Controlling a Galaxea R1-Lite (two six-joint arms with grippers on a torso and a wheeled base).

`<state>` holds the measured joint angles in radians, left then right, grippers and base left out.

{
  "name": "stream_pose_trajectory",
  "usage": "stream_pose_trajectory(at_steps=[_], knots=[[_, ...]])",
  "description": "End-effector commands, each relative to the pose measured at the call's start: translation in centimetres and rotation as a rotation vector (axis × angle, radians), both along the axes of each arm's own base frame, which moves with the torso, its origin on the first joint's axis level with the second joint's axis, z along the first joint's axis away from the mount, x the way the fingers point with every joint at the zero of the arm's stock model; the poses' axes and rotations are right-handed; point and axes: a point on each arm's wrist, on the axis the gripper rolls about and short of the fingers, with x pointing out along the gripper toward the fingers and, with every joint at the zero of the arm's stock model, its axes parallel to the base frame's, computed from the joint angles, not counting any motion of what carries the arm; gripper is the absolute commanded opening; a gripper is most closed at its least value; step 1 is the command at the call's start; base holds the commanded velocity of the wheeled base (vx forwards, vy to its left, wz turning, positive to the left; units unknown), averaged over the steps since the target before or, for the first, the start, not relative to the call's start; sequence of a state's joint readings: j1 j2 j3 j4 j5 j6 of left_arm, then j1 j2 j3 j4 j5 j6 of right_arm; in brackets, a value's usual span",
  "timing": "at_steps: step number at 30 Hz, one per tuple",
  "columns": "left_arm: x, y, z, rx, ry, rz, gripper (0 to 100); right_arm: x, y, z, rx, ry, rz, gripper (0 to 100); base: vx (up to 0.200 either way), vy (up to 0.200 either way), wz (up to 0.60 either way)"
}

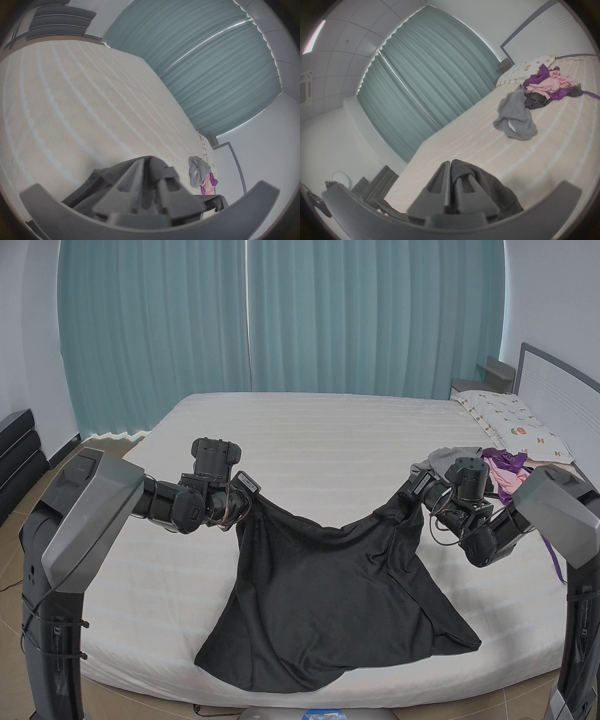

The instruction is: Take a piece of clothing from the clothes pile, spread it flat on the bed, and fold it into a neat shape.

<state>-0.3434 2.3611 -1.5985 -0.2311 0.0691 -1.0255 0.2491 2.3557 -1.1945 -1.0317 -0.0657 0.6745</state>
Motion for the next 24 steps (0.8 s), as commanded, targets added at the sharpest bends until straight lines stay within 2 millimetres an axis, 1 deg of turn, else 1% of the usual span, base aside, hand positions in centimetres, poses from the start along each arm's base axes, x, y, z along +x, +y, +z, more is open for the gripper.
stream_pose_trajectory(at_steps=[1,2,3,4,5,9,11,12,15,18,20,23,24], knots=[[0.9,-0.1,-3.6,0.023,0.064,0.006,100,1.0,0.2,-5.5,-0.057,0.102,-0.005,100,0.000,0.000,0.00],[0.9,-0.1,-4.0,0.026,0.073,0.006,100,1.0,0.1,-6.1,-0.066,0.116,-0.005,100,0.000,0.000,0.00],[1.0,0.0,-4.0,0.027,0.074,0.007,100,1.0,0.1,-6.2,-0.068,0.117,-0.004,100,0.000,0.000,0.00],[1.0,0.1,-4.9,0.034,0.094,0.012,100,1.0,-0.1,-7.0,-0.091,0.143,-0.008,100,0.000,0.000,0.00],[1.2,0.4,-5.5,0.043,0.104,0.026,100,1.0,-0.6,-7.1,-0.103,0.159,-0.018,100,0.000,0.000,0.00],[1.2,1.7,-6.5,0.079,0.155,0.080,100,1.0,-3.0,-5.5,-0.105,0.185,-0.064,100,0.000,0.000,0.00],[0.9,2.5,-6.8,0.098,0.222,0.093,100,0.7,-4.1,-5.3,-0.113,0.232,-0.076,100,0.000,0.000,0.00],[0.9,2.6,-6.9,0.099,0.226,0.094,100,0.7,-4.1,-5.3,-0.113,0.234,-0.076,100,0.000,0.000,0.00],[0.3,3.8,-7.0,0.120,0.322,0.097,100,0.2,-5.4,-4.6,-0.111,0.264,-0.081,100,0.000,0.000,0.00],[-0.1,4.2,-7.3,0.145,0.382,0.080,100,-0.1,-5.9,-4.2,-0.105,0.271,-0.071,100,0.000,0.000,0.00],[-0.8,4.7,-7.4,0.159,0.460,0.032,100,-0.7,-6.1,-3.8,-0.097,0.293,-0.041,100,0.000,0.000,0.00],[-1.2,4.9,-6.9,0.135,0.484,0.003,100,-1.0,-6.3,-3.4,-0.091,0.292,-0.031,100,0.000,0.000,0.00],[-1.5,5.1,-6.5,0.103,0.487,-0.021,100,-1.1,-6.4,-3.0,-0.085,0.284,-0.031,100,0.000,0.000,0.00]])
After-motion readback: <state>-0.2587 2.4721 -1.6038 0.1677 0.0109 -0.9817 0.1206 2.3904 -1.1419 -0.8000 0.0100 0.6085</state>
